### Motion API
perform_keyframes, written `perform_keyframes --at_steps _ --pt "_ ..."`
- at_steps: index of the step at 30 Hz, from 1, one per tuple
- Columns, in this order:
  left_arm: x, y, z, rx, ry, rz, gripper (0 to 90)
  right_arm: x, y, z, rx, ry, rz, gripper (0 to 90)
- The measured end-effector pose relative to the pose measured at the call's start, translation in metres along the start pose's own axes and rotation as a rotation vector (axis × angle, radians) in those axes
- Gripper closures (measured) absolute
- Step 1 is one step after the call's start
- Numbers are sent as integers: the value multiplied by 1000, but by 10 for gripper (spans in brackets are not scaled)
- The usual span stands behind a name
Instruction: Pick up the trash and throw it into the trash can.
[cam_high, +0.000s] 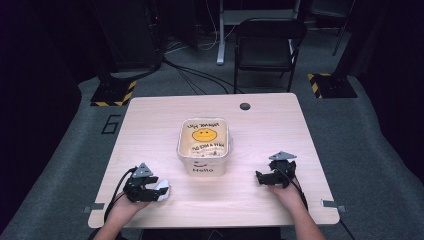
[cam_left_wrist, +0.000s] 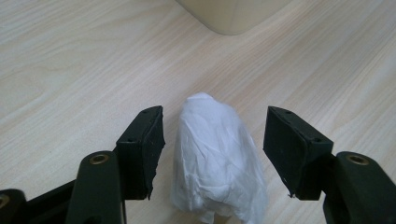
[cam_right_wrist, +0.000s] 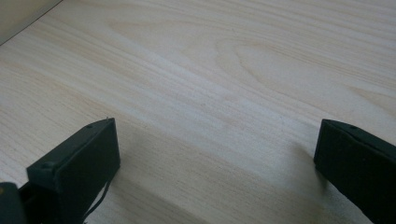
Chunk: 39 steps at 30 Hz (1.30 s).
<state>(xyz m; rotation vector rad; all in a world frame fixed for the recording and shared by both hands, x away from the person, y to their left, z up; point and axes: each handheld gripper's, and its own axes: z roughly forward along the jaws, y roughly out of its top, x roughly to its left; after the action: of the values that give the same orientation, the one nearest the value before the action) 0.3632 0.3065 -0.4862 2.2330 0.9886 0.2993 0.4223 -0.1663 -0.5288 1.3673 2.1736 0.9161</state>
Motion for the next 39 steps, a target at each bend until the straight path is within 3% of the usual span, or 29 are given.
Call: perform_keyframes --at_steps 14,18,23,39 --pt "0 -6 9 51 4 13 471 0 0 0 0 2 -1 0" --pt "4 -7 8 45 -8 2 534 0 0 0 0 2 -1 0" --pt "7 -8 7 34 -13 -26 552 0 0 0 0 2 -2 0" --pt "12 3 -4 22 14 -6 558 0 0 0 0 5 -4 0"
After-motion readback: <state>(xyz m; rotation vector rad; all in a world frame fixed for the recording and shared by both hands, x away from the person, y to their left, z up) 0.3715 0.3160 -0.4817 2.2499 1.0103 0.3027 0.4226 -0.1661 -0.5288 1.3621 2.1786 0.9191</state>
